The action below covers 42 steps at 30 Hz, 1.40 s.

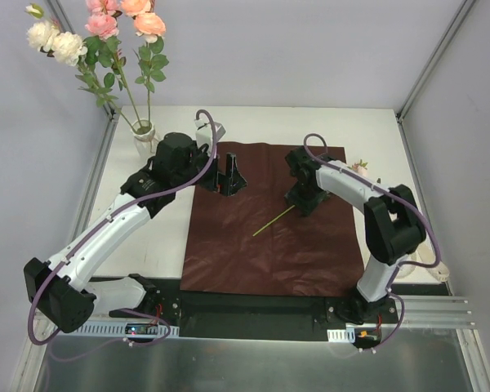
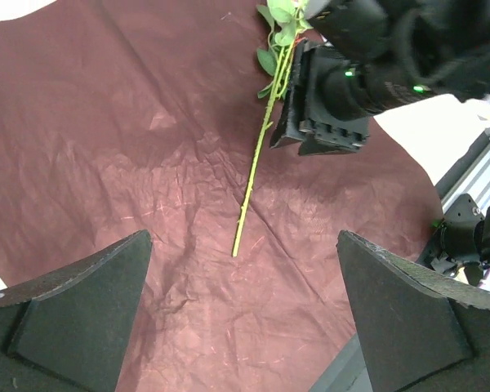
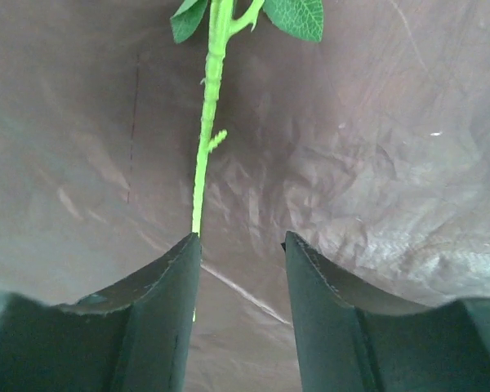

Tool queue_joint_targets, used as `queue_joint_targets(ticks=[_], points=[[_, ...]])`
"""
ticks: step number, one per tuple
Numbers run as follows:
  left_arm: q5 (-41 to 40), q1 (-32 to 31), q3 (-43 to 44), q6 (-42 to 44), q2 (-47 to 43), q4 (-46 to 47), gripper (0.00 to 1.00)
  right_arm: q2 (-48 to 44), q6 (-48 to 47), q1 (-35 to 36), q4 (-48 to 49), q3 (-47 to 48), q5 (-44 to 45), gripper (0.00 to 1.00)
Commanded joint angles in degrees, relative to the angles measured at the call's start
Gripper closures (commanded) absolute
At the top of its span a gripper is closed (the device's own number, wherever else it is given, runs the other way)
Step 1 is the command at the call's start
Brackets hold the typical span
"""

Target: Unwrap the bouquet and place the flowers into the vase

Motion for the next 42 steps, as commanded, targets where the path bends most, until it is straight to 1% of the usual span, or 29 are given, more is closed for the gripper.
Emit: queue_joint_targets(ticks=[1,3,6,16,20,22,23,25,26,29,34,36,37,38,40,41,42], points=[[0.1,-1.6,0.0,3.8,-3.3,1.7,0.04,5.8,8.6,-1.6,-4.4,4.5,-4.0,0.54],[-0.2,-2.9,-0.1,4.0,-3.2,1.4,0.03,8.4,9.6,-2.1,-4.4,5.9,-4.4,0.58],[0.2,-4.2,-0.2,4.3,-2.7,1.3,0.03,10.6,11.2,-2.5,-4.0,7.2,-4.3,0.60],[1.0,-4.5,0.2,4.0,-2.1,0.7,0.03,12.6,12.7,-3.3,-3.1,7.6,-3.6,0.62],[0.5,-4.5,0.1,4.2,-2.0,0.7,0.02,13.8,12.9,-4.0,-2.3,7.6,-5.3,0.76],[0.2,-4.5,0.0,4.3,-1.9,0.7,0.02,13.8,13.6,-4.1,-2.0,7.3,-5.9,0.80],[0.3,-4.5,0.0,4.4,-1.7,0.8,0.02,13.5,13.7,-4.2,-1.4,7.1,-6.6,0.87],[0.2,-4.5,-0.1,4.6,-1.5,0.7,0.02,13.0,14.1,-4.2,-0.8,6.7,-6.8,0.90],[0.2,-4.5,-0.1,4.7,-1.5,0.7,0.02,11.9,14.4,-4.3,-0.5,6.4,-6.9,0.94],[0.2,-4.5,-0.1,4.8,-0.8,0.7,0.02,9.3,14.8,-4.5,-0.3,5.8,-5.8,0.99],[-0.1,-4.5,-0.2,5.0,0.7,0.5,0.01,4.4,13.0,-4.8,0.6,4.0,-3.9,0.99],[-0.2,-4.4,-0.1,5.2,0.8,0.4,0.01,1.1,11.5,-4.8,3.0,2.7,-2.9,1.00],[-0.3,-4.4,-0.2,5.3,1.0,0.3,0.01,-0.4,9.2,-4.8,4.9,0.2,-2.8,1.00],[-0.4,-4.4,-0.2,5.4,1.1,0.3,0.01,-3.6,7.9,-4.8,10.0,-1.9,-2.6,1.00],[-0.8,-4.4,-0.2,5.5,1.4,0.3,0.01,-7.1,3.8,-4.7,14.2,-6.7,-1.8,1.00],[-0.8,-4.4,-0.2,5.5,1.4,0.3,0.01,-10.2,2.4,-4.8,16.5,-7.6,-0.4,1.00],[-0.9,-4.4,-0.2,5.5,1.6,0.3,0.01,-11.5,0.7,-4.8,16.5,-8.2,0.5,1.00]])
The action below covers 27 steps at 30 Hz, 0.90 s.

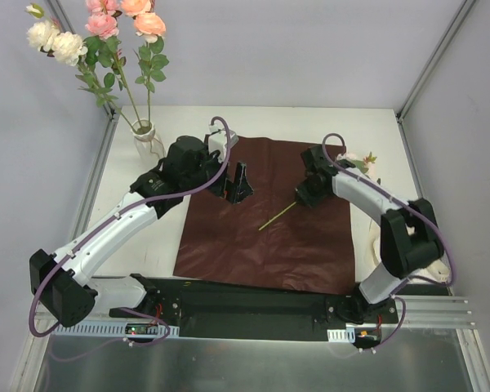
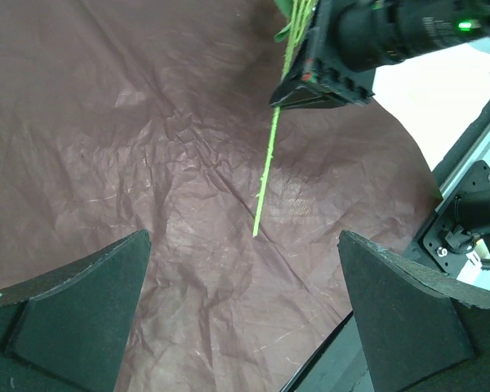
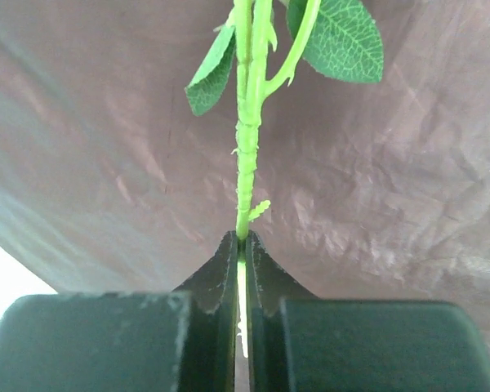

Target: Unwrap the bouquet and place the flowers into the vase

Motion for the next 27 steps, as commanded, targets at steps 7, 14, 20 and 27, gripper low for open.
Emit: queue_joint_targets(ticks=[7,14,20,27], points=[[0.1,-0.3,0.2,0.8,2.1,-0.1,0.01,-20.3,-29.0,1.6,12.8,-10.0,5.8,0.99],[2.8,-0.3,2.2,-1.6,1.4,0.1,0.01,-39.2,-41.6,3.2,29.8,-23.7,-4.6,1.00],[19.6,-0.3,6.7,-10.2,5.1,5.1,0.01,-45.2,-51.3,5.9,33.6,-26.3,-19.1,0.99],[27.4,-1.0,5.8,-18.1,6.8,15.2,0.14,-46.0,-54.3,11.6,36.9,-26.2,-24.7,0.99]])
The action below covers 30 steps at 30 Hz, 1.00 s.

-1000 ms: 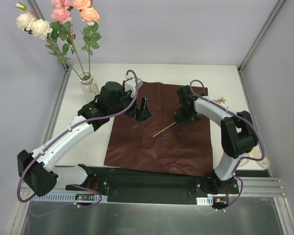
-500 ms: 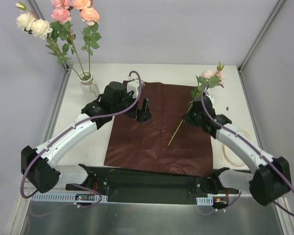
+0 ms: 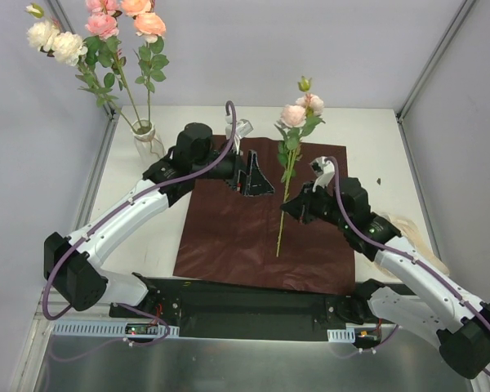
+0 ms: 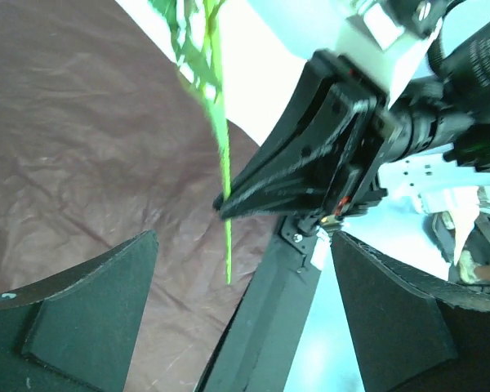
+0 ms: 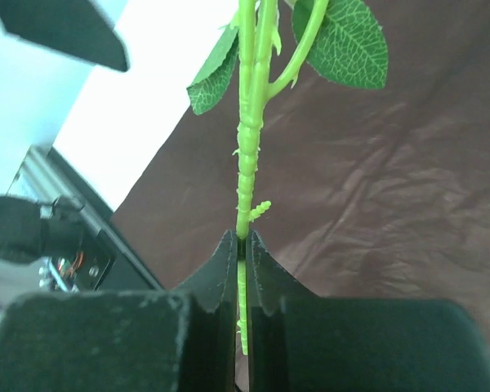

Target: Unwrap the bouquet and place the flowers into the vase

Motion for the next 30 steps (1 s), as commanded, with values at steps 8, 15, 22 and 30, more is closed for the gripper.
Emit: queue_joint_targets(ticks=[8,15,22,30], points=[[6.0,-2.5,-1.1,-3.8,0.6,10.4,0.32,2.3,-5.3,6.3,7.5,4.7,-7.0,0.99],[5.0,-2.9,-1.2,-5.1,1.8,10.4,0.50,2.0,-5.2,7.2,7.8,6.1,-6.7,0.99],[4.2,-3.0,-0.5,-5.7,2.2,10.4,0.63,1.6,-5.3,7.7,7.8,6.9,-6.3,0.99],[3.4,-3.0,-0.2,-5.2,2.0,10.2,0.94,0.9,-5.9,8.1,6.9,6.7,-6.6,0.99]])
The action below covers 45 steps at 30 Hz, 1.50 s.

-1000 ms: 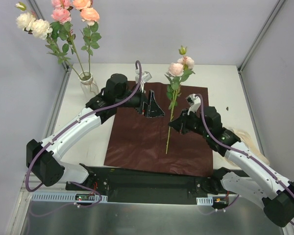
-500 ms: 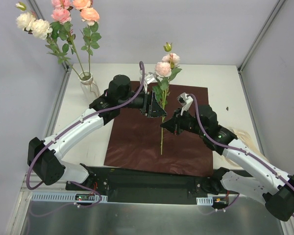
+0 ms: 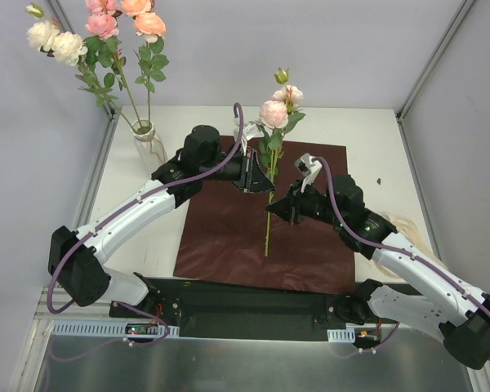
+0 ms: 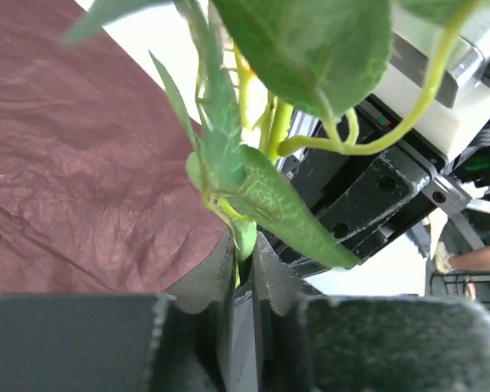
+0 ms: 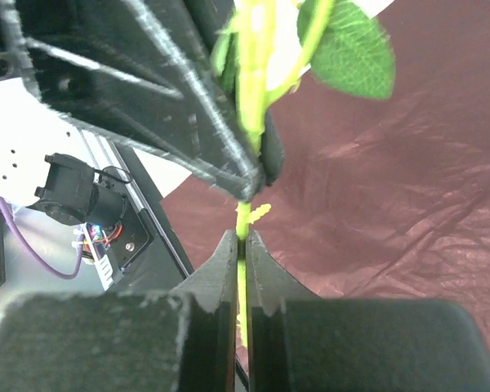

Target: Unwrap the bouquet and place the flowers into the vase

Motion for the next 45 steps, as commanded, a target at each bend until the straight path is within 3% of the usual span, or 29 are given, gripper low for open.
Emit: queue_joint_targets(ticks=[1,5,6,9,12,19,24,27,36,45], points=[[-0.4,-0.7,1.1,0.5,-0.6,2.3,0.99,-1.8,-1.4,0.7,2.5,2.5,-0.5,0.99],[-2.8,-0.7,2.5,4.1,-1.5,0.3,1.00,-2.1,-1.4,0.7,0.9,2.7,1.4,0.95],[-3.5,-0.7,3.8,5.0,-2.2,-1.7,1.00,-2.5,-1.3,0.7,-0.7,2.8,3.1,0.79],[-9.7,-0.7,6.6,10.4,-4.2,-6.7,1.00,-2.9,-1.6,0.8,-3.1,2.9,6.0,0.57],[-20.4,-0.6,9.3,16.1,-7.0,-11.1,1.00,-3.6,-2.0,0.8,-5.3,3.0,8.1,0.50],[-50.0,5.7,14.5,24.1,-12.3,-12.5,1.00,-3.5,-2.7,0.7,-8.3,3.4,10.3,0.49],[-54.8,18.7,14.1,23.9,-14.7,-3.4,1.00,-3.5,-2.7,0.7,-8.4,3.0,10.7,0.49],[-57.5,22.4,15.4,27.1,-13.9,0.9,1.00,-3.4,-2.6,0.8,-8.6,3.3,10.5,0.49],[-63.4,26.6,19.5,34.8,-8.9,9.9,1.00,-5.5,-3.7,0.8,-11.2,3.5,11.8,0.49],[-63.3,30.7,18.6,34.4,-5.9,11.4,1.00,-8.6,-4.6,0.8,-13.2,2.5,14.1,0.49]])
